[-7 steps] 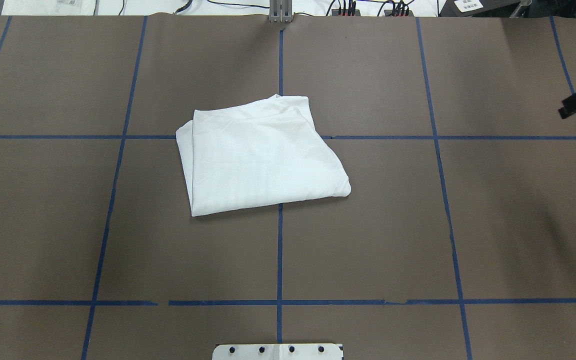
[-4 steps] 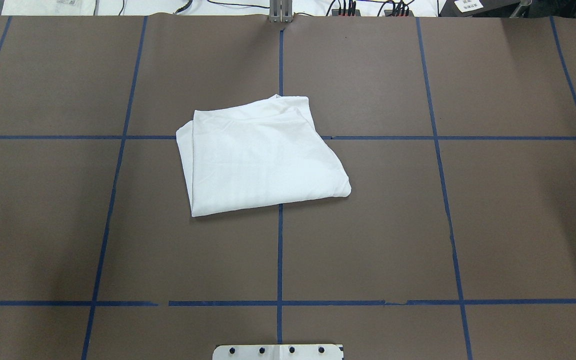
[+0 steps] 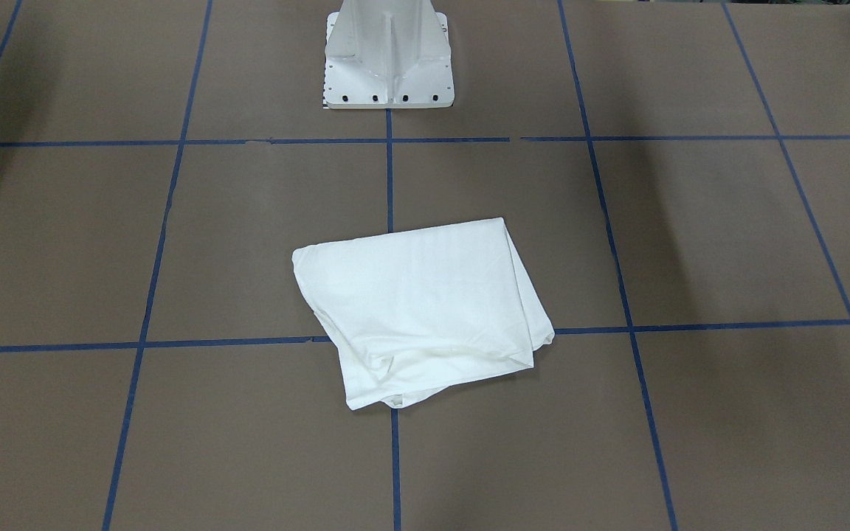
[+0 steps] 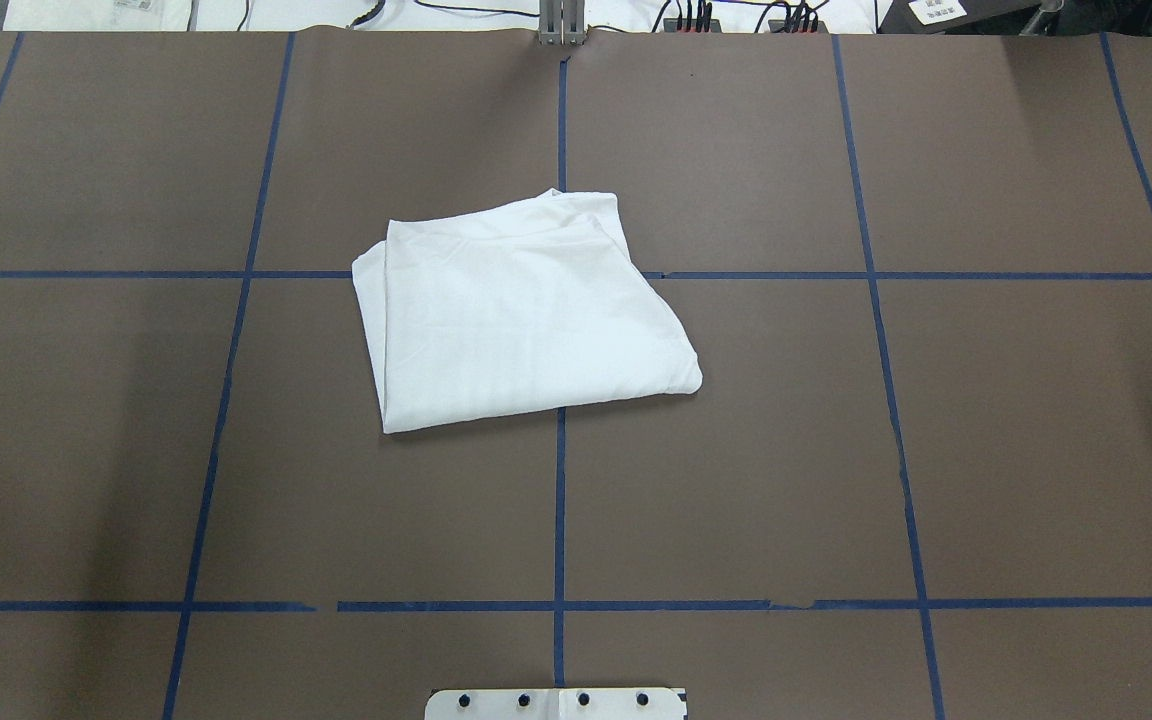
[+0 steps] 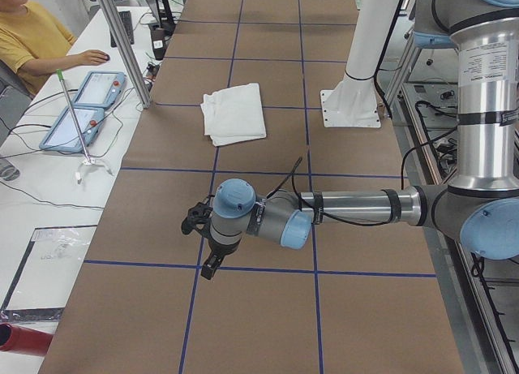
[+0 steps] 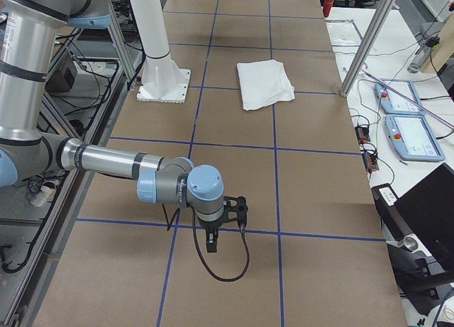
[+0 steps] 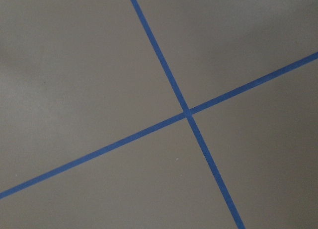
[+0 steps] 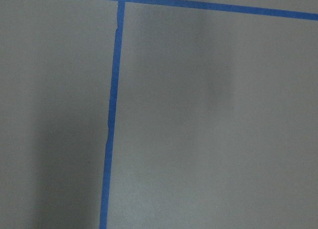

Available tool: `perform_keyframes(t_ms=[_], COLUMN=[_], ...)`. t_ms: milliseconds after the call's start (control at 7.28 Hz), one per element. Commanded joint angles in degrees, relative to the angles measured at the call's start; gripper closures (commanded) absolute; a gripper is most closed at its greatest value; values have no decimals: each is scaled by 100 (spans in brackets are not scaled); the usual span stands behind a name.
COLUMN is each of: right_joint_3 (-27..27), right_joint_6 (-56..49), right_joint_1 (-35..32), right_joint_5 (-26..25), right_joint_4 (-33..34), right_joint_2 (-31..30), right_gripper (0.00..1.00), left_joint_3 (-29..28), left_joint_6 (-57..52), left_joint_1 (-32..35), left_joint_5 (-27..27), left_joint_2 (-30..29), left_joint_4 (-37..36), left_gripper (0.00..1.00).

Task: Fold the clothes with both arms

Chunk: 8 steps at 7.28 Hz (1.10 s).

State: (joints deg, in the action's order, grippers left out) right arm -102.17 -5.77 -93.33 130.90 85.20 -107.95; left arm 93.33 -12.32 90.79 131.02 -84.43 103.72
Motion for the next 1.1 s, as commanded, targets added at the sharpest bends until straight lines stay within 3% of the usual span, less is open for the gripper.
perform_keyframes(t_ms=[0,275,962], right_joint_3=[-259,-198,-120], right_joint_6=[-3,40,32], right_joint_1=[184,184,184], right_joint_5=[-177,-179,-205], right_joint_4=[549,524,516], right_joint_2=[151,108,108], right_gripper=[0,0,0], left_joint_3=[210,806,792], left_joint_6=[1,63,10], left_joint_1=[88,71,71], left_joint_5=[37,37,46], left_joint_2=[-109,-214,-91], left_joint_4=[-728,-1745,-1741], left_gripper=[0,0,0])
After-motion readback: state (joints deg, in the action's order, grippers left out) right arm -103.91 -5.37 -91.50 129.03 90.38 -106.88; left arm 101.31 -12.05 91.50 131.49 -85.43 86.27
